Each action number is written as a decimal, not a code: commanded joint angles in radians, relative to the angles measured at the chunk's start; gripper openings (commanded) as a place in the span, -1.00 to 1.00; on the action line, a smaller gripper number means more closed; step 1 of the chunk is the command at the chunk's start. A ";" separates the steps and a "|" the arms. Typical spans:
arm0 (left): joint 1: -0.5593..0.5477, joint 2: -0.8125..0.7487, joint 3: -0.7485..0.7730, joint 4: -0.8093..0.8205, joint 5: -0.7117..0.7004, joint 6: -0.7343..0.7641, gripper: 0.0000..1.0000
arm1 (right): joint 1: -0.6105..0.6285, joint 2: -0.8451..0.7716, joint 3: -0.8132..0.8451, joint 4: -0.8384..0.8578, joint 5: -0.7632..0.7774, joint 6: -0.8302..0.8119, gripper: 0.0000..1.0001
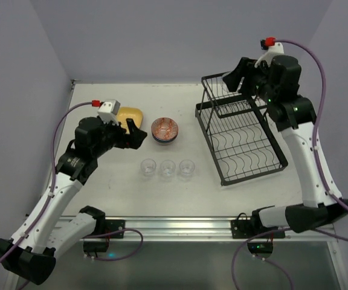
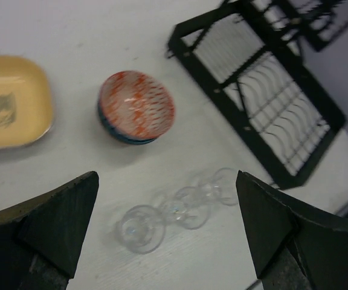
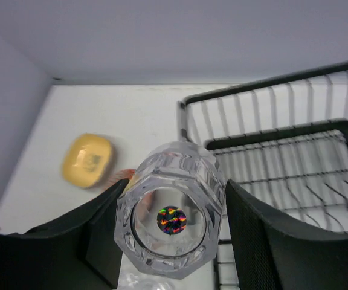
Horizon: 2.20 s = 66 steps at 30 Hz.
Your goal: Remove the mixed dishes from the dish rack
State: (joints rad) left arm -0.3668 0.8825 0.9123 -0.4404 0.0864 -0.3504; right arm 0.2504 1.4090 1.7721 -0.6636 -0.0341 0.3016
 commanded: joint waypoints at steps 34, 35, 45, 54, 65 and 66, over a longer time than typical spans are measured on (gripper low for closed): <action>-0.296 0.250 -0.010 1.376 0.552 -0.799 -0.74 | 0.191 -0.249 -0.761 1.552 -0.914 0.666 -0.89; -0.296 0.253 0.002 1.315 0.546 -0.786 -0.85 | 0.196 -0.249 -0.766 1.553 -0.914 0.666 -0.89; -0.296 0.190 0.023 1.030 0.377 -0.598 -1.00 | 0.196 -0.298 -0.780 1.391 -0.859 0.548 0.94; -0.296 0.073 0.132 0.447 -0.163 -0.284 -1.00 | 0.194 -0.329 -0.763 0.987 -0.623 0.349 0.98; -0.084 0.302 0.301 -0.480 -0.415 0.007 -1.00 | 0.173 -0.464 -0.691 0.288 -0.056 0.125 0.98; -0.080 0.308 0.297 -0.489 -0.406 0.022 -1.00 | 0.173 -0.473 -0.694 0.259 -0.052 0.117 0.98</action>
State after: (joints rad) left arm -0.4751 1.1843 1.2144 -0.6918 -0.3149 -0.4595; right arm 0.4252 0.9874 1.0462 -0.2279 -0.2192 0.5095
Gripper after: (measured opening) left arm 0.017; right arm 0.990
